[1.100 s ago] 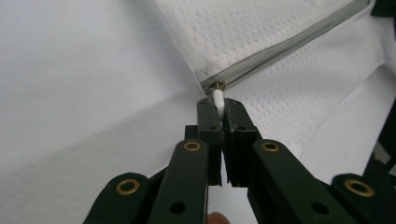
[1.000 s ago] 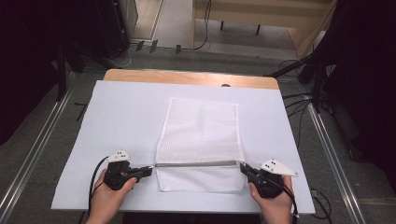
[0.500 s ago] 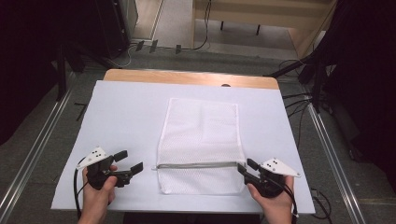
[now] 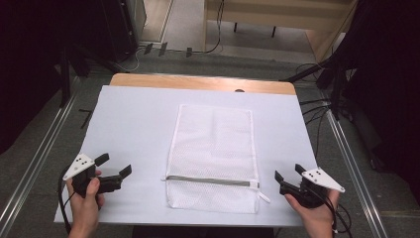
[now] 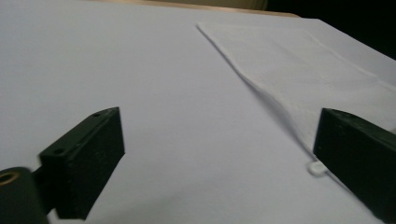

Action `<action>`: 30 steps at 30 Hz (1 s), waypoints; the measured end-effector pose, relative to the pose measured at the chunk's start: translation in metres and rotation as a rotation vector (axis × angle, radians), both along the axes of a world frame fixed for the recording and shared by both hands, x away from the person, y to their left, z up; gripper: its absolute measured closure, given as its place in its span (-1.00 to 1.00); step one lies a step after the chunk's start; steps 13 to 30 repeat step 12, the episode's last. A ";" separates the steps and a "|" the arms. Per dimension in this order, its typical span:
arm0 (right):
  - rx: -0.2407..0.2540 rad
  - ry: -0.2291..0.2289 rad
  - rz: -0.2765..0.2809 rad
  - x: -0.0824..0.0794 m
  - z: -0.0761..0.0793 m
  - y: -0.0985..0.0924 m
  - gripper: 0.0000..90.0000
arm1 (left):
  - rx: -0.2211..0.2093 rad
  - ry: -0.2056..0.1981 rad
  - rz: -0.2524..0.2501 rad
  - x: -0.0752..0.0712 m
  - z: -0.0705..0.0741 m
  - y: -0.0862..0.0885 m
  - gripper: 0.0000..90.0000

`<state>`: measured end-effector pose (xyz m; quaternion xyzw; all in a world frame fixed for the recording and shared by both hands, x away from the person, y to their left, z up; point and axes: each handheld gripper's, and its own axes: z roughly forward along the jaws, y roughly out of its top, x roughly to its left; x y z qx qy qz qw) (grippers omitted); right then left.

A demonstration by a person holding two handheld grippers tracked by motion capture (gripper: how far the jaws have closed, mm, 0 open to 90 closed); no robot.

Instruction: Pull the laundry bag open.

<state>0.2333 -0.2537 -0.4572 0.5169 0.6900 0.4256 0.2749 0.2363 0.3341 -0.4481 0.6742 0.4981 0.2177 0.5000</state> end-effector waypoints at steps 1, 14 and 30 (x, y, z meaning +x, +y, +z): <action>-0.013 -0.001 -0.015 0.000 -0.002 -0.006 -0.46 | -0.007 -0.010 0.005 -0.001 0.001 0.003 -0.98; -0.002 -0.029 -0.073 -0.006 -0.001 -0.030 -0.46 | -0.007 -0.056 0.027 -0.006 0.006 0.007 -1.00; -0.002 -0.029 -0.073 -0.006 -0.001 -0.030 -0.46 | -0.007 -0.056 0.027 -0.006 0.006 0.007 -1.00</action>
